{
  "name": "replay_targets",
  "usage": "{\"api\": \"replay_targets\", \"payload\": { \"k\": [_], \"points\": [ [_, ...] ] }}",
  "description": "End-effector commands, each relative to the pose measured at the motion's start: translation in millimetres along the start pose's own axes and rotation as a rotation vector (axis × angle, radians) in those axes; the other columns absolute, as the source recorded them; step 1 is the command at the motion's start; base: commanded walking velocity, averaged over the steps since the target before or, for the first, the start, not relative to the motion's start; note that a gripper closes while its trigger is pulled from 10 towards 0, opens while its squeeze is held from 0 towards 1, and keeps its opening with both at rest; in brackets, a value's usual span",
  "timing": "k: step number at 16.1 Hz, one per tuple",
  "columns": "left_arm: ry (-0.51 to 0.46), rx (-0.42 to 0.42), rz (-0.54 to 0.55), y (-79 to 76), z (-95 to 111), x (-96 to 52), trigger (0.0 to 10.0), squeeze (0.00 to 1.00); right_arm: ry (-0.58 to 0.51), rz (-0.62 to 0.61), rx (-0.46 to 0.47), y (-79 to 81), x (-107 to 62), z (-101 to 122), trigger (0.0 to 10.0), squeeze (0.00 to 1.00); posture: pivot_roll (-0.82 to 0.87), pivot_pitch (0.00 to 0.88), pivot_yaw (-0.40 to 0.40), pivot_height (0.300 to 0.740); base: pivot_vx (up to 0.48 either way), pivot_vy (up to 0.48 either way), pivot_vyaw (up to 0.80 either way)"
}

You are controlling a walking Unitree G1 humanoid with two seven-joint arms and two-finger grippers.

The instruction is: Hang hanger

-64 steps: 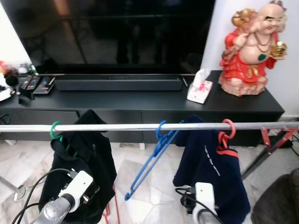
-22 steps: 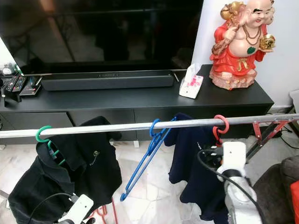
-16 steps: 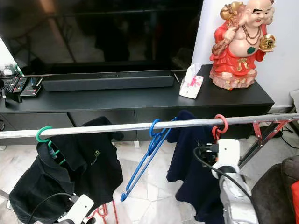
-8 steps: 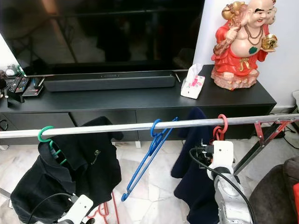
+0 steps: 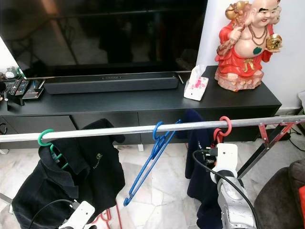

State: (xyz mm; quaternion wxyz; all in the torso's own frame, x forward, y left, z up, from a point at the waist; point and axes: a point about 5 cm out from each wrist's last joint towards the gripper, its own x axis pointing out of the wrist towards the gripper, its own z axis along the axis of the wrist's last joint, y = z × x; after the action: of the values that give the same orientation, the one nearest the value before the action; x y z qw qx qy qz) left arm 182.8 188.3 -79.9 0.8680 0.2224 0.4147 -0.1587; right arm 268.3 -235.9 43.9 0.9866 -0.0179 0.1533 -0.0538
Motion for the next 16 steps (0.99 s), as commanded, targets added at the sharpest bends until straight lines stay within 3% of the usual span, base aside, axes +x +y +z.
{"api": "replay_targets", "payload": {
  "k": [1,11,16],
  "points": [
    [0.035,-0.005,0.003,0.4,-10,-2.5,10.0,0.00,0.000,0.015,0.011,5.2,0.9,-1,0.0,0.00,-0.04,0.010,0.047,0.740,0.000,0.000,0.00],
    [0.036,0.015,0.038,8.4,-9,-2.6,10.0,0.00,-0.013,0.013,0.017,8.8,3.5,2,0.0,0.00,-0.04,0.000,0.052,0.740,0.000,0.000,0.00],
    [0.031,0.014,0.034,7.2,-7,-1.9,10.0,0.00,-0.098,-0.075,0.060,7.2,1.1,11,0.0,0.00,-0.04,0.000,0.055,0.740,0.000,0.000,0.00]
  ]
}}
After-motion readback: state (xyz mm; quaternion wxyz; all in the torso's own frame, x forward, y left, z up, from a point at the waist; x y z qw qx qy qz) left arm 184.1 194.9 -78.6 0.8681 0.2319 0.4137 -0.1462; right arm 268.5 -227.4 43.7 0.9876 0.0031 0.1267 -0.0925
